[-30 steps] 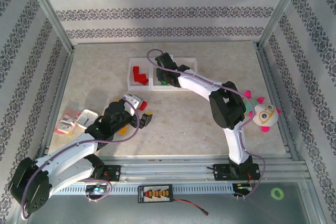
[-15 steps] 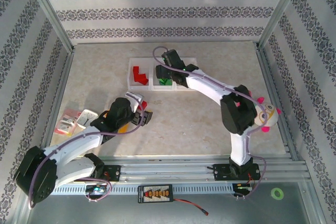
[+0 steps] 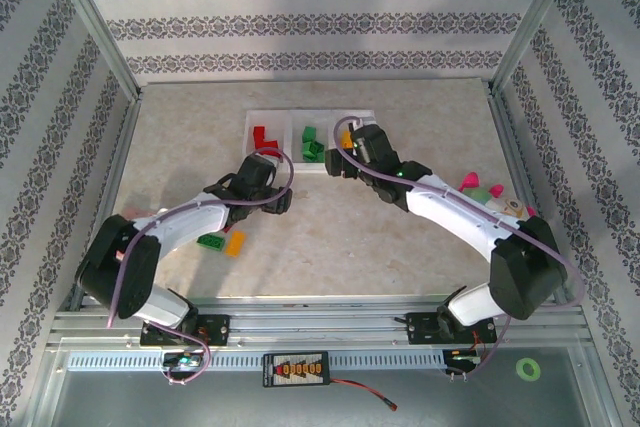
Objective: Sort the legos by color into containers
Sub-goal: Pick up the lego from the center of the table.
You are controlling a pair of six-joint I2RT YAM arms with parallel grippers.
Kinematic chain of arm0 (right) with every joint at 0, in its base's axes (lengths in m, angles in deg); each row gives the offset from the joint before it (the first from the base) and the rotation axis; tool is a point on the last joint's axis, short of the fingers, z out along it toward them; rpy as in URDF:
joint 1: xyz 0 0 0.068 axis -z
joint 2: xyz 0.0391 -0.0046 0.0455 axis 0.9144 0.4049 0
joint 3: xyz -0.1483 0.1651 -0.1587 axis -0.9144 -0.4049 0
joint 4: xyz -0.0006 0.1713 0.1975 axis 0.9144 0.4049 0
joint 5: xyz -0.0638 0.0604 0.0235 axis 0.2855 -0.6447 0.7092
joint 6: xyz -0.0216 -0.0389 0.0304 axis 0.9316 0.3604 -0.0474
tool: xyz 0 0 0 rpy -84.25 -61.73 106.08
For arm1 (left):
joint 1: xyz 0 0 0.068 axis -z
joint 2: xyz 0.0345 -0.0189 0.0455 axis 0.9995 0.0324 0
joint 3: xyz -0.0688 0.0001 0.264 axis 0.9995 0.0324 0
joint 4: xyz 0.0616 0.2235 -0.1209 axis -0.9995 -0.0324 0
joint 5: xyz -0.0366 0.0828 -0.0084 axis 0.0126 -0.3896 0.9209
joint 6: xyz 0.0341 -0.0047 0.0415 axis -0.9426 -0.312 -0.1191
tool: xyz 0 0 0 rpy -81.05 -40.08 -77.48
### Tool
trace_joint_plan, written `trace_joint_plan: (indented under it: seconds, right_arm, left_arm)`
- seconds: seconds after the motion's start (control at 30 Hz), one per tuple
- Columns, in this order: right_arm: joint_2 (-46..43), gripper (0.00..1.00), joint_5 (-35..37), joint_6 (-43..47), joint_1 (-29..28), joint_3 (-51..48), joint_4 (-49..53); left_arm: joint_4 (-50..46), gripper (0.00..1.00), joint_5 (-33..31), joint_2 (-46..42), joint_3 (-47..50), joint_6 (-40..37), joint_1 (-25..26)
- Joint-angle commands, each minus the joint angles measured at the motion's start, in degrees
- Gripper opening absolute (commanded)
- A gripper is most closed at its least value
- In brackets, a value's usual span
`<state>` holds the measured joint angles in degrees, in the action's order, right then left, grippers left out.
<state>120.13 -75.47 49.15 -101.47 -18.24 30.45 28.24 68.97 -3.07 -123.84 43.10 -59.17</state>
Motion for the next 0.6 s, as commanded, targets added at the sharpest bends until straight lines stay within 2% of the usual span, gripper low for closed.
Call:
trace_joint_plan:
  seconds: [0.0,0.27,0.4,0.57]
  right_arm:
    - [-2.38,0.87,1.26,-2.53,0.56,-2.45,-0.84]
    - [-3.05,0.87,2.6,-2.69,1.16,-2.55,-0.57]
    - [-2.88,0.87,2.68,-2.99,1.43,-2.53,-0.62]
    - [-2.47,0.87,2.77,-3.76,1.67,-2.82,-0.81]
  left_arm:
    - [-5.59,0.76,0.4,3.62,-3.97,0.37,-1.08]
    - [-11.7,0.65,1.27,9.92,-9.61,-1.57,-1.55]
    - [-12.51,0.54,4.93,10.53,-10.29,-2.22,-1.5]
    - [-13.15,0.52,6.66,10.42,-9.66,-2.05,-1.46]
